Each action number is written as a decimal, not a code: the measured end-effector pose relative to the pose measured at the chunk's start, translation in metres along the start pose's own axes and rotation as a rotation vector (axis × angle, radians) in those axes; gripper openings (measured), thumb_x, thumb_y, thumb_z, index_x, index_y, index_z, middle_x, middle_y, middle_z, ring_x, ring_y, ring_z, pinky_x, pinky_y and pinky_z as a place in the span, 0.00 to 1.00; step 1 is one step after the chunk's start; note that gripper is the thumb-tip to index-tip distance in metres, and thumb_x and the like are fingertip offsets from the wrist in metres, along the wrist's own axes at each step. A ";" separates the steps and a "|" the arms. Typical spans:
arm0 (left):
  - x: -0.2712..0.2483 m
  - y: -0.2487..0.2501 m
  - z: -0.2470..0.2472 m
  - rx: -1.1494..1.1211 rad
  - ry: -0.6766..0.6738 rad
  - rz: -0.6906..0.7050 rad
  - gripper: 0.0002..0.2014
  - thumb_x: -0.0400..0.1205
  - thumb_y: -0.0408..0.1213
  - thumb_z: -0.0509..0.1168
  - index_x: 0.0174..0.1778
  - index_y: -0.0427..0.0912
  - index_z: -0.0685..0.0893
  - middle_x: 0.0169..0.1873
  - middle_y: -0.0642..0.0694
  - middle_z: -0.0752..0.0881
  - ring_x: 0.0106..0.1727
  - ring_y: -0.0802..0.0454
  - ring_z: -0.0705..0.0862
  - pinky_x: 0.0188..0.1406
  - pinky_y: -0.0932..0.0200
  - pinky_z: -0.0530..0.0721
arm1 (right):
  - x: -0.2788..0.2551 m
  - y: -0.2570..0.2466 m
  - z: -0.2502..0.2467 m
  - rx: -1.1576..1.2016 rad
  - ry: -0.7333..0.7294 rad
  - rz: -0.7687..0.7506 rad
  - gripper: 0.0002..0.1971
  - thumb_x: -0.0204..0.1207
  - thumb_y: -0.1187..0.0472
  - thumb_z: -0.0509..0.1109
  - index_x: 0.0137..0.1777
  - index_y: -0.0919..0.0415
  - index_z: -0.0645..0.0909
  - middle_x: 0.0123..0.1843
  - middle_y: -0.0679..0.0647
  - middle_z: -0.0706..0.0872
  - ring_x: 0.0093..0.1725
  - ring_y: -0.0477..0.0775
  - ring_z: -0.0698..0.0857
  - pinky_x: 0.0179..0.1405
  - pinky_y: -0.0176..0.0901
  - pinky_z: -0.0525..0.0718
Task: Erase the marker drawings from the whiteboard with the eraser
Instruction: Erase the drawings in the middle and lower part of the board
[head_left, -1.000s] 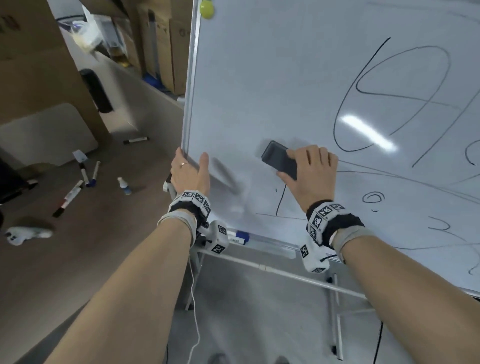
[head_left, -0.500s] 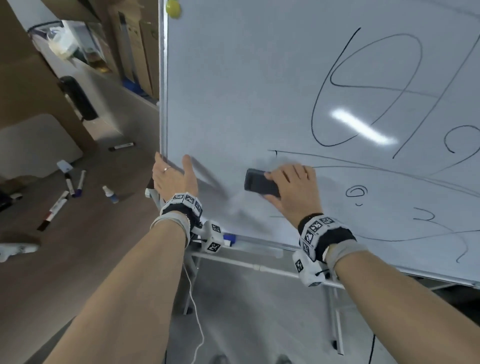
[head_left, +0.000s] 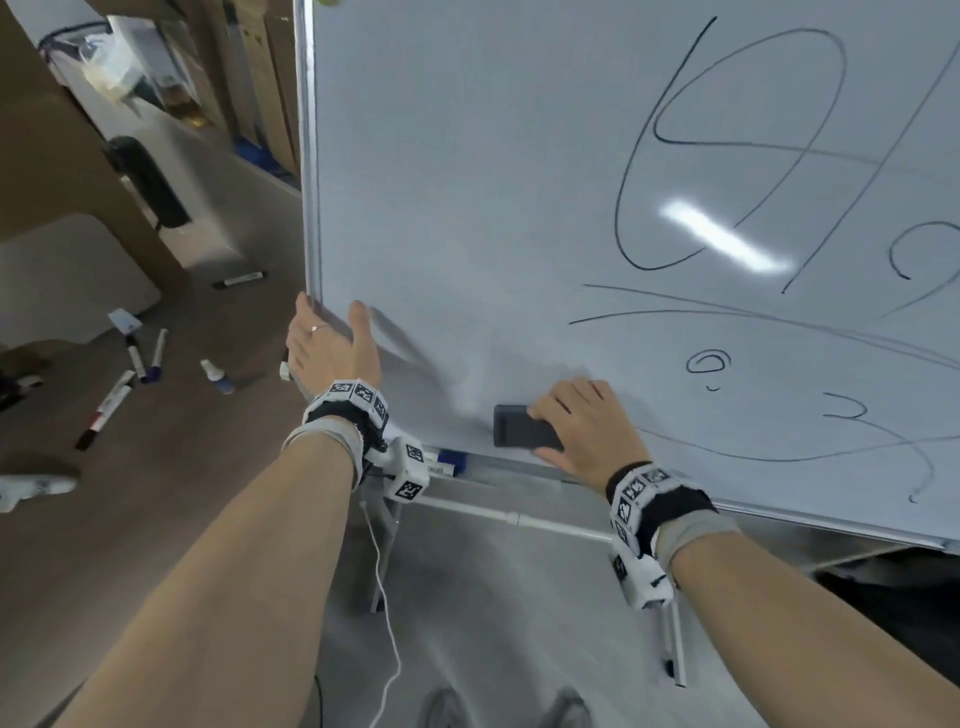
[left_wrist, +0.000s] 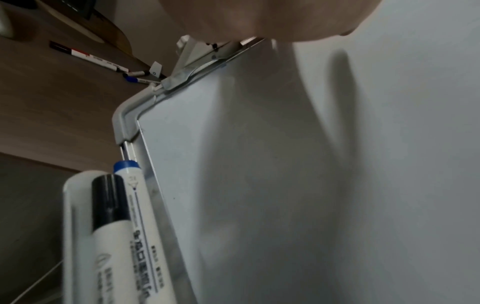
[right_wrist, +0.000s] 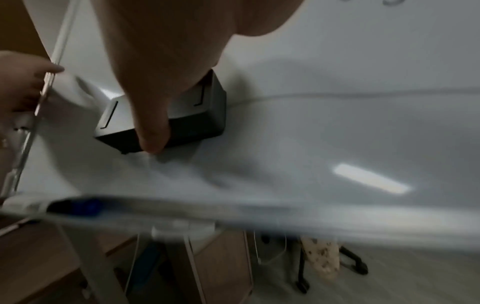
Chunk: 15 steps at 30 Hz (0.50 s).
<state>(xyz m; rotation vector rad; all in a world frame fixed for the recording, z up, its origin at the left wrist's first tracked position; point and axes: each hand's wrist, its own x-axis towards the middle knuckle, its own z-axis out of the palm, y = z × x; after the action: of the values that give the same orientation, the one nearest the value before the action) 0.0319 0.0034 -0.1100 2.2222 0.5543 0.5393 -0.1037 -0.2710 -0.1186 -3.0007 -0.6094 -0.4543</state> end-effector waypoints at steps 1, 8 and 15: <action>-0.004 0.004 0.000 0.003 0.000 -0.017 0.37 0.82 0.59 0.56 0.85 0.43 0.59 0.81 0.40 0.68 0.83 0.43 0.64 0.83 0.46 0.57 | 0.007 0.005 -0.012 -0.006 0.045 0.038 0.27 0.61 0.46 0.85 0.55 0.54 0.79 0.50 0.53 0.81 0.50 0.60 0.78 0.51 0.52 0.71; -0.042 0.047 0.016 -0.032 0.006 -0.276 0.40 0.86 0.56 0.55 0.87 0.37 0.48 0.87 0.40 0.51 0.88 0.44 0.49 0.85 0.44 0.47 | 0.062 0.052 -0.100 -0.024 0.424 0.459 0.24 0.68 0.46 0.77 0.61 0.55 0.78 0.58 0.56 0.81 0.57 0.64 0.77 0.57 0.56 0.72; -0.087 0.059 0.046 -0.066 -0.103 -0.387 0.41 0.86 0.61 0.49 0.87 0.41 0.43 0.88 0.44 0.45 0.88 0.46 0.45 0.86 0.43 0.45 | 0.000 0.031 -0.033 0.029 0.111 0.148 0.25 0.60 0.49 0.84 0.53 0.55 0.80 0.51 0.55 0.81 0.52 0.62 0.78 0.52 0.53 0.71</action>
<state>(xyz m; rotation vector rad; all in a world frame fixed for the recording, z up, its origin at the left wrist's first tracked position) -0.0018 -0.1066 -0.1111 1.9984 0.8728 0.2365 -0.1008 -0.3026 -0.0863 -2.9415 -0.3799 -0.5914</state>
